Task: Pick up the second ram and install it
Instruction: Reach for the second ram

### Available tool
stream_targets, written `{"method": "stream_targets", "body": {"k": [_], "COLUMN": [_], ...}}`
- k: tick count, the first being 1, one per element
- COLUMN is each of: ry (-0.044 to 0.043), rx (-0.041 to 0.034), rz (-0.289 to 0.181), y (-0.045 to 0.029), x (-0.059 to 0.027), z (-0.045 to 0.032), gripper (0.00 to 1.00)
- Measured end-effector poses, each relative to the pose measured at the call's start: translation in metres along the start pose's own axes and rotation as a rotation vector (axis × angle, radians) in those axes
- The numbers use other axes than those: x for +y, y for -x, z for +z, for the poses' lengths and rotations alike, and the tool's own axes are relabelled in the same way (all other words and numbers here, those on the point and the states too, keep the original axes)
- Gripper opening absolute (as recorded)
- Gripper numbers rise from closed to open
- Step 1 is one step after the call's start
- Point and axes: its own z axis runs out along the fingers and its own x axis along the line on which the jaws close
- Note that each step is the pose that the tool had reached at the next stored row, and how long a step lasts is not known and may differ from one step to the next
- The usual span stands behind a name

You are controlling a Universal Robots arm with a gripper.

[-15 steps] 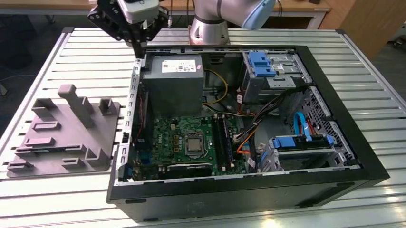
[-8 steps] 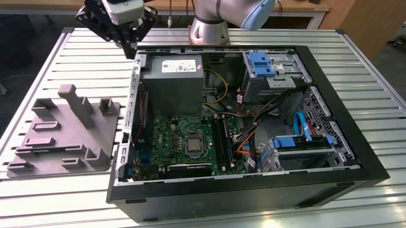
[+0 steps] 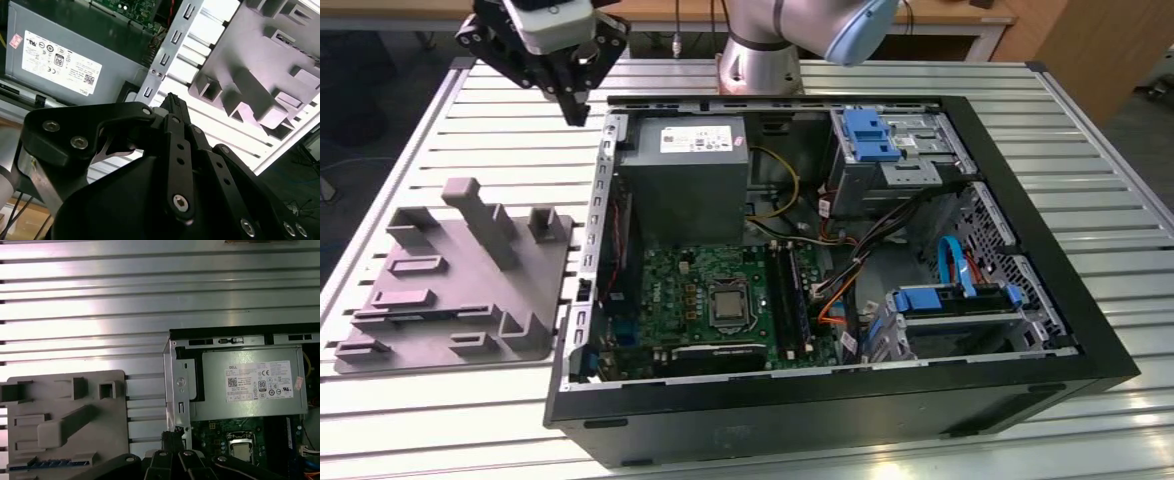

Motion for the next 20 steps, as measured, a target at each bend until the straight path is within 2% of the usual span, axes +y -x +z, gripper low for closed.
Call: {"method": "stream_targets", "body": {"k": [6,20], "ry": [0.0014,0.0017], "rx": [0.0001,0.0003], "rz": [0.000,0.000], "y": [-0.0193,-0.0773], "x": [-0.0021,-0.0068], "z": [0.0009,0.0030], "gripper": [0.10,0.10]}}
